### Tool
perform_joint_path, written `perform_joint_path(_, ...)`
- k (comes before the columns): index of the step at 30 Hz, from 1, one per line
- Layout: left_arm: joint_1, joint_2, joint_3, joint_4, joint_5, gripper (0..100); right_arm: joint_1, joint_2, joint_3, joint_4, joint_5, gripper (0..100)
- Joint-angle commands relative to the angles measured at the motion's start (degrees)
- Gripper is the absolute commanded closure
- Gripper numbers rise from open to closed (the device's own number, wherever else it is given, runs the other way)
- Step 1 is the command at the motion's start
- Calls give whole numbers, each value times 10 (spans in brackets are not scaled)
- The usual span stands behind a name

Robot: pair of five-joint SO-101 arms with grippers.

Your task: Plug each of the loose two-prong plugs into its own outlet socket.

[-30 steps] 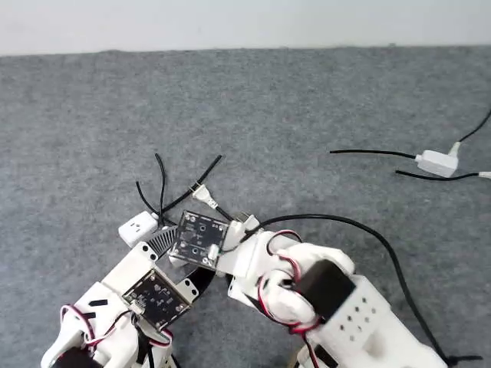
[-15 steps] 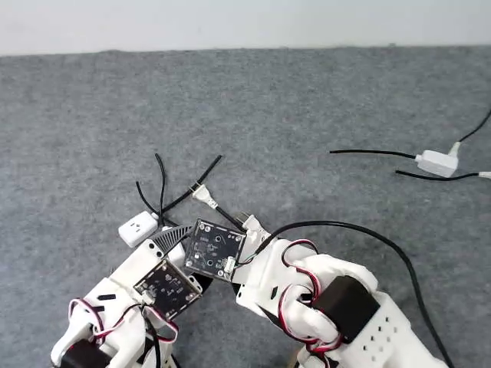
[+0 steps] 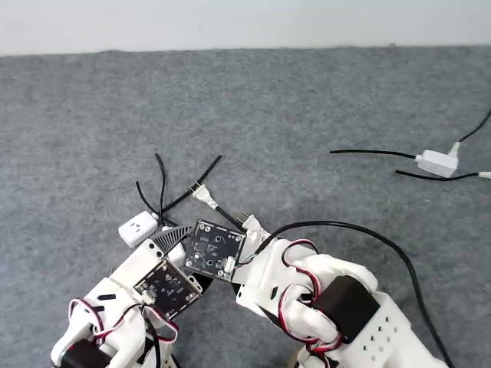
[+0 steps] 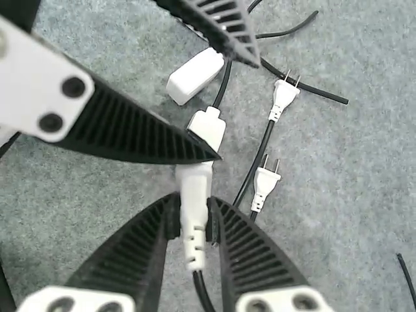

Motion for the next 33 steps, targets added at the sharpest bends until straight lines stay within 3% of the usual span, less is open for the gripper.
perform_joint_path(1,4,-8,-1,-11,6,797,-4,-19,-58,17,4,991)
perform_joint_path(15,6,-8,5,-12,6,796,-7,-14,-68,3,4,991)
perform_joint_path(33,58,-8,6,-12,6,796,-7,-12,-90,-6,3,991)
